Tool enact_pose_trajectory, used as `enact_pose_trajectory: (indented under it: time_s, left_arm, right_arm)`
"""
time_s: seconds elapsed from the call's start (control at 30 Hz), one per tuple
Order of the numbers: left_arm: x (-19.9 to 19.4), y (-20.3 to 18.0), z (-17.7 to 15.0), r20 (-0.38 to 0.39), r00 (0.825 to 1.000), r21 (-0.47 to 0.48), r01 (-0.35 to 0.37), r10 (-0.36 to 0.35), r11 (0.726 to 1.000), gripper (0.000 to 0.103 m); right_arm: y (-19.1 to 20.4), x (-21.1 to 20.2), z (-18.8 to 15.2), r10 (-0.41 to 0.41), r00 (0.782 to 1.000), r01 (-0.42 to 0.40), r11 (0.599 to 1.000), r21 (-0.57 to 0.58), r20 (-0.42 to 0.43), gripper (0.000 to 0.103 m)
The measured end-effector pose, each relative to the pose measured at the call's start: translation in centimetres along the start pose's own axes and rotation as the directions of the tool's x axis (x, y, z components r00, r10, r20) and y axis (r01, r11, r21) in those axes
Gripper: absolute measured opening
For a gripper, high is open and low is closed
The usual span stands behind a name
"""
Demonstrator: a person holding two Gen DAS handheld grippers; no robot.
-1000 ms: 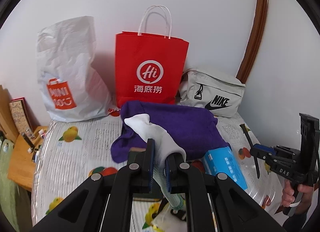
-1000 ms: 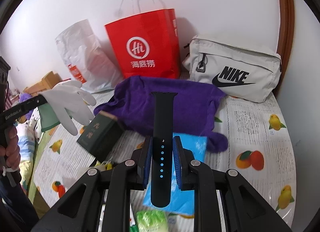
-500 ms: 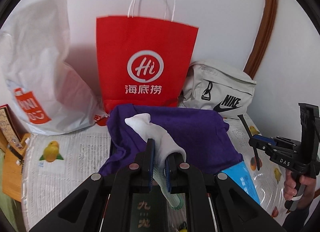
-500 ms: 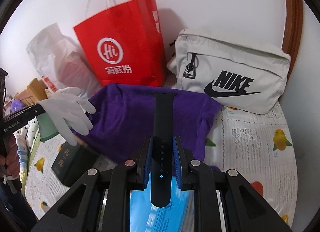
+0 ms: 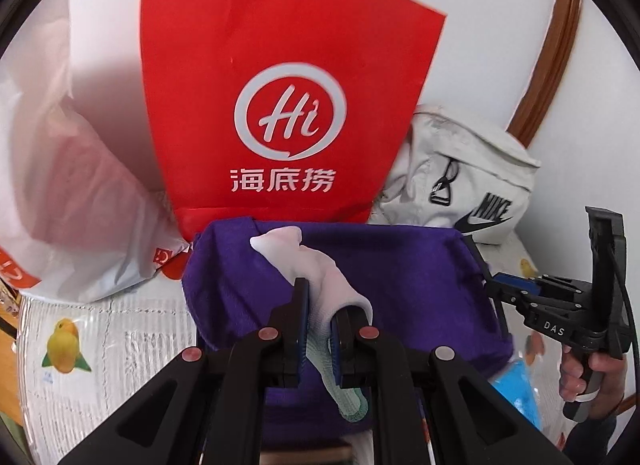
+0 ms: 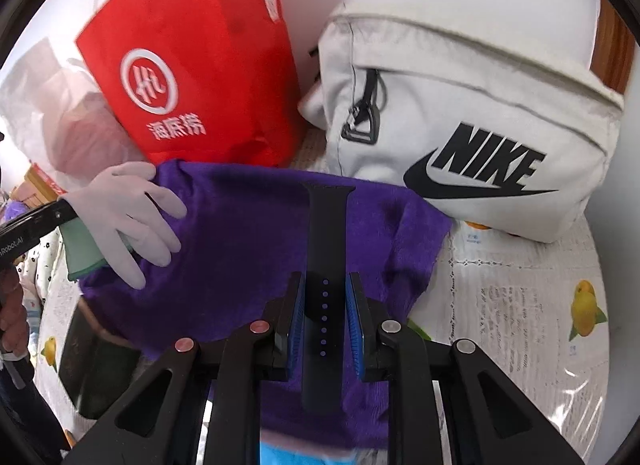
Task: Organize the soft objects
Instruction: 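Carry strap and glove onto the purple towel and open both grippers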
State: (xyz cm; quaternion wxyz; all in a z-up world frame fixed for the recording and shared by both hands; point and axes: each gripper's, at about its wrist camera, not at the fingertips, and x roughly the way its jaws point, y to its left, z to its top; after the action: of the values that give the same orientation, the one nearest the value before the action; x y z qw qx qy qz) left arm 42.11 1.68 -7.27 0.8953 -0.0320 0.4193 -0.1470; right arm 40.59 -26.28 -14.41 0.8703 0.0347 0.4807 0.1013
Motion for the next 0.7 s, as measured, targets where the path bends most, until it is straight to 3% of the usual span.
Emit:
enact_pose_trajectory:
  time_s: [0.53, 0.57, 0.63, 0.7]
  left_arm:
    - [5.4, 1.6, 0.1, -0.103, 0.993, -0.032, -0.060, 0.056, 0.998, 0.010]
    - [5.6, 1.6, 0.1, -0.108, 0.993, -0.032, -0.059, 0.055, 0.998, 0.012]
    - [5.7, 1.5, 0.0, -0.125, 0.990, -0.036, -0.065, 0.060, 0.997, 0.025]
    - [6.0, 1.3, -0.1, -0.143, 0.985, -0.021, -0.102, 0.098, 0.995, 0.046]
  right_arm:
    - [-2.2, 4.5, 0.5, 0.002, 0.995, 0.004, 0.998, 0.059, -0.097, 0.021]
    - [-2.3, 4.6, 0.5, 0.005, 0.995, 0.002, 0.998, 0.066, -0.100, 0.021]
    - [-2.5, 4.6, 0.4, 0.013, 0.995, -0.005, 0.997, 0.073, -0.101, 0.022]
    - [-2.6, 4.5, 0.4, 0.023, 0.995, -0.016, 0.997, 0.077, -0.098, 0.031]
